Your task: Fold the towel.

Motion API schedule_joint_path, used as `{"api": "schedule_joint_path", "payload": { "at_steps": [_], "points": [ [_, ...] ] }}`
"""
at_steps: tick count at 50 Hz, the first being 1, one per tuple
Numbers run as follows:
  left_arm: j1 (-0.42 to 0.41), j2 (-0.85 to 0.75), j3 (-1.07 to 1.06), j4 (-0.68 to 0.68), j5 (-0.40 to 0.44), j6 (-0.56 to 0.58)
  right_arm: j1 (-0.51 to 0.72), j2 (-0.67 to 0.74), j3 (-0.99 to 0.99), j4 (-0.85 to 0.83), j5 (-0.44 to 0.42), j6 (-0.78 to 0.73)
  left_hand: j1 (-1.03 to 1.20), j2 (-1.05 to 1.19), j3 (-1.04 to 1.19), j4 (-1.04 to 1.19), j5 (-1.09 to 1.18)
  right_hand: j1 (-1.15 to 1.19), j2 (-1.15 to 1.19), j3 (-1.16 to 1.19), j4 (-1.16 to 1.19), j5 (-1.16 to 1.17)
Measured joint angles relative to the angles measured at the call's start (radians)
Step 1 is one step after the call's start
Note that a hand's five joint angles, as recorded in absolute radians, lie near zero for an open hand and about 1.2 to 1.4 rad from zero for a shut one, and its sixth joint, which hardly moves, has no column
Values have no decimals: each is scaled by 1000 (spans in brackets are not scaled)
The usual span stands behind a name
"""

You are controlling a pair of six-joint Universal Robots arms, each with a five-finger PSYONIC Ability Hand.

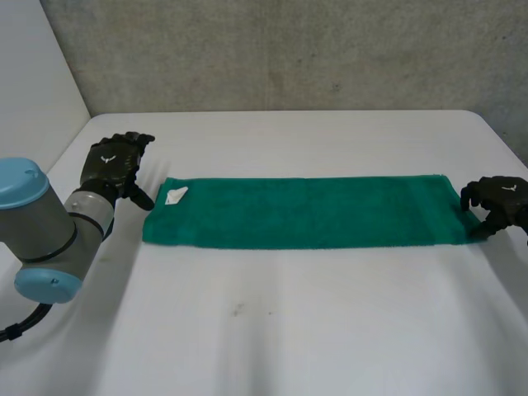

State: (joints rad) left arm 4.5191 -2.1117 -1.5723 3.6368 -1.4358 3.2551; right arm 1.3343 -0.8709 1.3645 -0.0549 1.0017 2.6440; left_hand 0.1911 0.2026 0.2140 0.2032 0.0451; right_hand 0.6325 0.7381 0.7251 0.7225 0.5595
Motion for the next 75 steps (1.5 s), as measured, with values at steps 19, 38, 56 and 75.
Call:
{"api": "schedule_joint_path", "payload": {
  "at_steps": [19, 38, 56, 75],
  "points": [
    [0, -11, 0, 2, 0, 0, 26, 80, -32, -29, 19, -24, 0, 0, 0, 0, 0, 212, 259, 269, 272, 233],
    [0, 2, -2, 0, -2, -1, 8, 69, -178, -106, 429, -183, 0, 0, 0, 0, 0, 336, 430, 455, 468, 417],
    [0, 29, -16, -6, -1, -2, 538, -24, -275, -105, 197, -210, 0, 0, 0, 0, 0, 344, 435, 459, 469, 427],
    [-75, 49, -16, -5, 1, 6, 891, 167, -371, -89, 211, -147, 0, 0, 0, 0, 0, -429, -516, -514, -490, -493]
  ]
}}
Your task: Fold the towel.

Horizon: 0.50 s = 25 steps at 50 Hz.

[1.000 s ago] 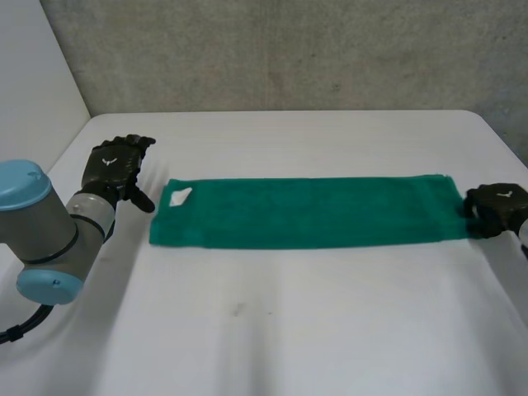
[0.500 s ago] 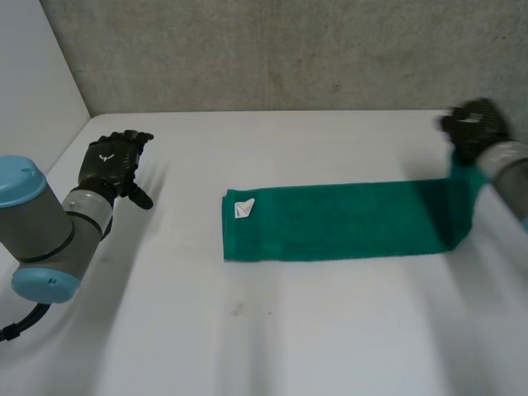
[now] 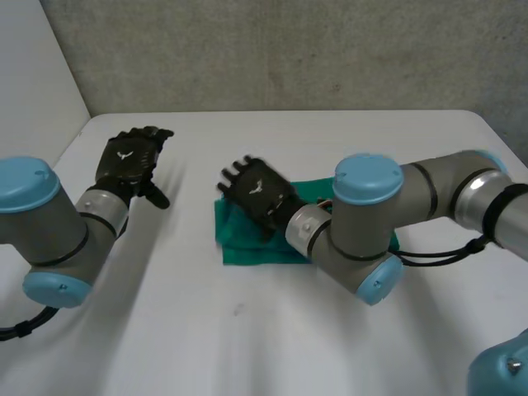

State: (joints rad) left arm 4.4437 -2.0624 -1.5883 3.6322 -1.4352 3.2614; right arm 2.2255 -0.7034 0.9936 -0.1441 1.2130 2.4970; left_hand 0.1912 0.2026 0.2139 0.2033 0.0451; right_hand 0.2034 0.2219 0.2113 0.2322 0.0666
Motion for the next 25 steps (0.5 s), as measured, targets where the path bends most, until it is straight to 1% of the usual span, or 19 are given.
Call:
{"api": "schedule_joint_path", "payload": {
  "at_steps": [3, 4, 7, 11, 14, 16, 17, 18, 19, 20, 22, 24, 25],
  "points": [
    [-35, 3, 23, -1, -1, 0, -40, -52, 34, 25, 57, 61, 0, 0, 0, 0, 0, 0, -2, -2, 0, -1],
    [-35, 3, 23, -1, -1, 0, -40, -52, 34, 25, 57, 61, 0, 0, 0, 0, 0, 0, -2, -2, 0, -1],
    [-90, -4, 66, -5, -2, -1, -119, -129, 115, 82, 102, 158, 0, 0, 0, 0, 0, 0, -2, -2, 0, -1],
    [-152, -28, 115, -12, -4, -1, -199, -178, 210, 122, 112, 217, 0, 0, 0, 0, 0, 0, -2, -2, 0, -1],
    [-181, -46, 137, -17, -5, -1, -286, -202, 312, 130, 113, 235, 0, 0, 0, 0, 0, 17, 23, 29, 20, 19],
    [-202, -59, 150, -20, -5, -1, -339, -208, 366, 119, 113, 232, 0, 0, 0, 0, 0, 92, 116, 127, 108, 103],
    [-212, -67, 155, -21, -6, -1, -373, -209, 398, 106, 114, 225, 0, 0, 0, 0, 0, 256, 315, 309, 287, 270],
    [-216, -70, 156, -22, -6, -1, -386, -208, 410, 100, 114, 221, 0, 0, 0, 0, 0, 256, 315, 309, 287, 270],
    [-221, -74, 157, -23, -7, -1, -402, -208, 424, 90, 115, 215, 0, 0, 0, 0, 0, 369, 450, 439, 415, 393],
    [-225, -77, 158, -23, -7, -1, -422, -207, 440, 76, 116, 207, 0, 0, 0, 0, 0, 515, 617, 619, 595, 568],
    [-231, -82, 155, -25, -8, -1, -447, -205, 458, 53, 120, 190, 0, 0, 0, 0, 0, 699, 896, 898, 871, 831],
    [-233, -82, 149, -28, -9, -2, -466, -202, 466, 26, 131, 167, 0, 0, 0, 0, 0, 733, 955, 964, 950, 901],
    [-233, -82, 149, -28, -9, -2, -466, -202, 466, 26, 131, 167, 0, 0, 0, 0, 0, 733, 955, 964, 950, 901]
  ]
}}
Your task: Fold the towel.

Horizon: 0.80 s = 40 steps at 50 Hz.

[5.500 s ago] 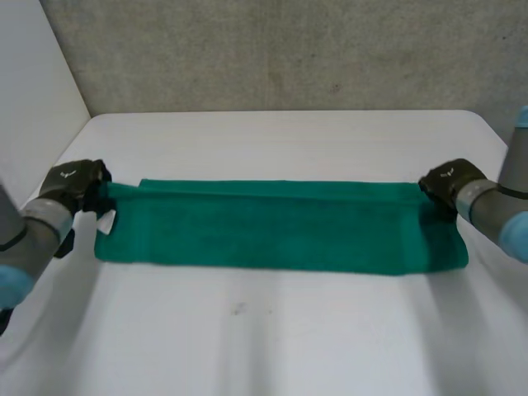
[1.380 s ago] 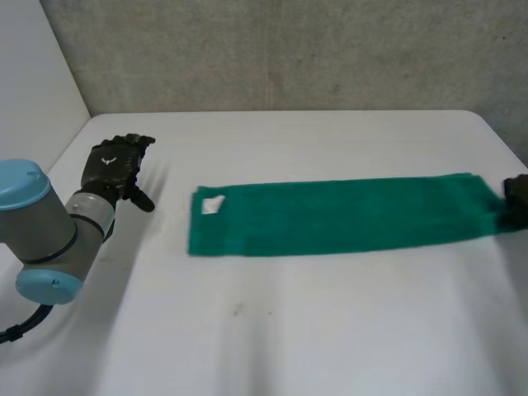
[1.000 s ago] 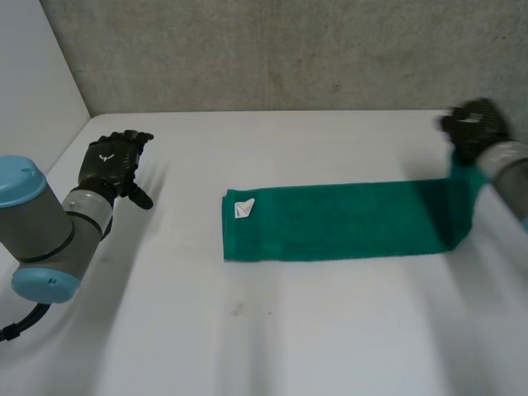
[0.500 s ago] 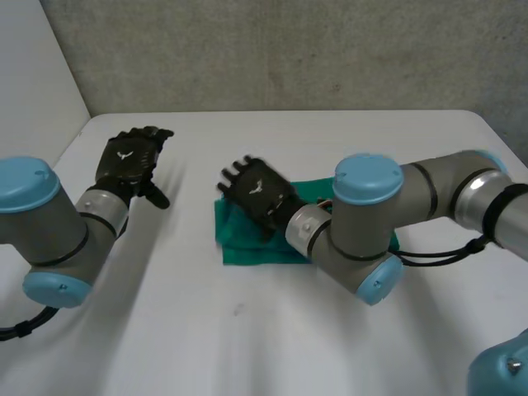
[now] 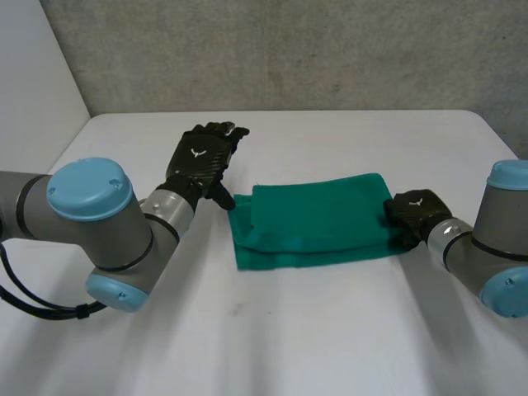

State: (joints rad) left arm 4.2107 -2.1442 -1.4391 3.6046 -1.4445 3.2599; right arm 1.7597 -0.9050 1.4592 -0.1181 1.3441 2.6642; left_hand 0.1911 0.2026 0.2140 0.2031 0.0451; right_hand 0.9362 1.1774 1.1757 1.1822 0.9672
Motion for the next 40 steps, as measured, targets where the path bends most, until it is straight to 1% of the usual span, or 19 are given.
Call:
{"api": "schedule_joint_path", "payload": {
  "at_steps": [6, 8, 13, 16, 19, 23, 25, 27, 28, 29, 30, 31, 32, 33, 34, 35, 36, 39, 40],
  "points": [
    [8, 15, -23, -8, -2, -1, 1, 2, -30, -20, 35, -26, 0, 0, 0, 0, 0, 8, 0, 4, 8, 7],
    [17, 33, -39, -11, -2, -2, 30, -1, -74, -21, 53, -34, 0, 0, 0, 0, 0, 13, 0, 4, 8, 11],
    [40, 71, -66, -13, -3, -2, 129, -7, -146, -22, 58, -38, 0, 0, 0, 0, 0, 17, 0, 4, 9, 17],
    [58, 100, -83, -16, -5, -3, 246, -10, -206, -27, 52, -40, 0, 0, 0, 0, 0, 17, 0, 4, 9, 20],
    [66, 116, -88, -21, -8, -5, 345, -7, -238, -36, 25, -51, 0, 0, 0, 0, 0, 17, 0, 4, 9, 22],
    [72, 129, -89, -34, -18, -26, 462, 22, -242, -44, -69, -94, 0, 0, 0, 0, 0, 23, 0, 4, 9, 22],
    [72, 132, -88, -39, -25, -40, 487, 40, -238, -45, -101, -112, 0, 0, 0, 0, 0, 20, -21, -16, -15, 8],
    [70, 134, -83, -46, -38, -61, 505, 61, -231, -46, -130, -132, 0, 0, 0, 0, 0, -243, -323, -318, -320, -271],
    [69, 135, -81, -49, -44, -68, 508, 67, -229, -46, -136, -137, 0, 0, 0, 0, 0, -300, -386, -379, -361, -310],
    [68, 136, -78, -53, -50, -77, 510, 71, -227, -46, -140, -141, 0, 0, 0, 0, 0, -428, -530, -521, -522, -469],
    [66, 136, -74, -57, -57, -88, 510, 74, -225, -46, -141, -143, 0, 0, 0, 0, 0, -428, -530, -521, -522, -469],
    [64, 136, -70, -61, -63, -96, 509, 75, -223, -47, -140, -143, 0, 0, 0, 0, 0, -550, -730, -719, -720, -674],
    [59, 135, -62, -69, -72, -108, 501, 67, -219, -50, -128, -134, 0, 0, 0, 0, 0, -564, -750, -739, -741, -695],
    [54, 133, -53, -77, -79, -117, 489, 52, -216, -53, -111, -116, 0, 0, 0, 0, 0, -648, -845, -858, -859, -817],
    [54, 133, -53, -77, -79, -117, 489, 52, -216, -53, -111, -116, 0, 0, 0, 0, 0, -648, -845, -858, -859, -817],
    [42, 128, -37, -89, -86, -126, 466, 29, -210, -57, -83, -80, 0, 0, 0, 0, 0, -663, -856, -870, -875, -833],
    [33, 122, -25, -97, -88, -130, 452, 15, -208, -60, -68, -57, 0, 0, 0, 0, 0, -726, -940, -954, -944, -895],
    [-7, 94, 24, -127, -93, -137, 396, -32, -199, -62, -24, 55, 0, 0, 0, 0, 0, -733, -957, -966, -949, -904],
    [-7, 94, 24, -127, -93, -137, 396, -32, -199, -62, -24, 55, 0, 0, 0, 0, 0, -733, -957, -966, -949, -904]
  ]
}}
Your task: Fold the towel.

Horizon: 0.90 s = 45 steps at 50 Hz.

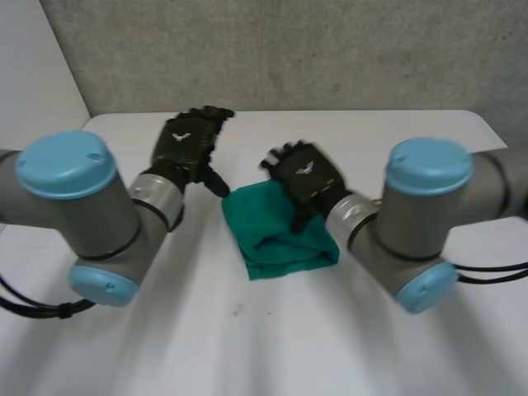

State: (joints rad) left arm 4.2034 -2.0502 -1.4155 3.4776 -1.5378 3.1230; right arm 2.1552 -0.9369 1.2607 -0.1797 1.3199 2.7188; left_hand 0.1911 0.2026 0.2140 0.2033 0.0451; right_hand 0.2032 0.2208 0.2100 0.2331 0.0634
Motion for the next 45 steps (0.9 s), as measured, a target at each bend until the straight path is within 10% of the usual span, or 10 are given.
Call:
{"api": "schedule_joint_path", "payload": {
  "at_steps": [10, 25, 45],
  "points": [
    [-130, -172, 166, -105, -53, -1, -104, -22, -43, 120, -1, 278, 0, 0, 0, 0, 0, 0, 0, 0, 0, 0],
    [-144, -327, 177, -240, -177, 22, -109, 226, -273, 358, -11, 248, 0, 0, 0, 0, 0, 0, 0, 0, 0, 0],
    [-111, -84, 147, -257, -166, 100, -139, 30, -239, 326, 150, 222, 0, 0, 0, 0, -4, 0, 0, 0, 0, -9]
  ]
}}
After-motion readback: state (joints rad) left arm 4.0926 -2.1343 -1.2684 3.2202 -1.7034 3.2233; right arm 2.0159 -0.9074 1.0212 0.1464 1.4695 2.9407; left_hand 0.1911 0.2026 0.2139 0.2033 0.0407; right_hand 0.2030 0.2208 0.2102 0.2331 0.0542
